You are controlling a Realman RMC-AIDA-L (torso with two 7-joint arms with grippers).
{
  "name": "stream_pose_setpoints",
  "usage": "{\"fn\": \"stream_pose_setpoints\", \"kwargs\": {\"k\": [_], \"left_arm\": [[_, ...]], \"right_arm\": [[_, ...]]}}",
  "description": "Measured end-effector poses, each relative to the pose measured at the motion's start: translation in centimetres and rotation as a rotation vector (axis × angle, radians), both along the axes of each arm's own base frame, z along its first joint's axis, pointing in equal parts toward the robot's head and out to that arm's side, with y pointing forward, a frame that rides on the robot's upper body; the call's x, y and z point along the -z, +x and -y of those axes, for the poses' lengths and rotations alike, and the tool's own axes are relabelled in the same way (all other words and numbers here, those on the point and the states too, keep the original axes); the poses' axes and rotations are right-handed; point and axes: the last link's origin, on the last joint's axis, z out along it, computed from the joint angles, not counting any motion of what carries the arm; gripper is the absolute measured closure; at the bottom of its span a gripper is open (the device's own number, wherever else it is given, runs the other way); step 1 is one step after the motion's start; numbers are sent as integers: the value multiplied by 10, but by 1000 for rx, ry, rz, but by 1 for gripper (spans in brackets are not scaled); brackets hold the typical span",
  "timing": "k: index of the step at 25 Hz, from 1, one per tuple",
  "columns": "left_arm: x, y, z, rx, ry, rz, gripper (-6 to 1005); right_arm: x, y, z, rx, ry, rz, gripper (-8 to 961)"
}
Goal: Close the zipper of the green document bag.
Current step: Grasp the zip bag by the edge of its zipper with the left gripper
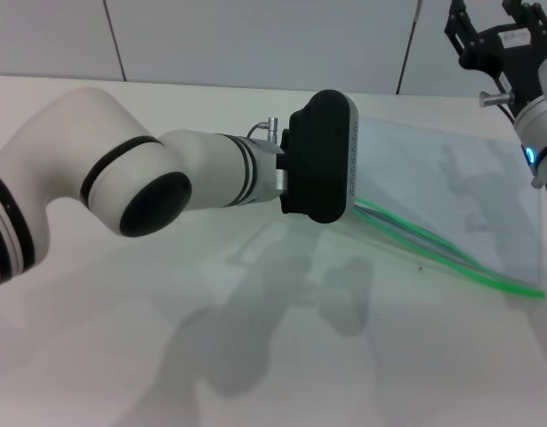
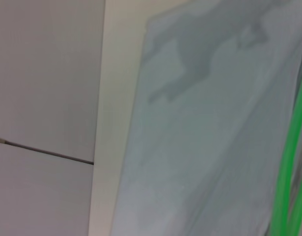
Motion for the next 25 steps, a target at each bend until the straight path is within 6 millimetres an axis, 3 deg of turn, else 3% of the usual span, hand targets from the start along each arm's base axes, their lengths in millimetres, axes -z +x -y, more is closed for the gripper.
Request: {"fn": "stream_pose_setpoints", "kwargs": {"k": [20, 25], "left_arm": [[4, 1, -2, 12, 8, 41, 631], [4, 1, -2, 4, 14, 58, 817]], "right_arm": [[1, 0, 0, 0, -7, 2, 245], [2, -1, 1, -3, -10, 1, 245]]}}
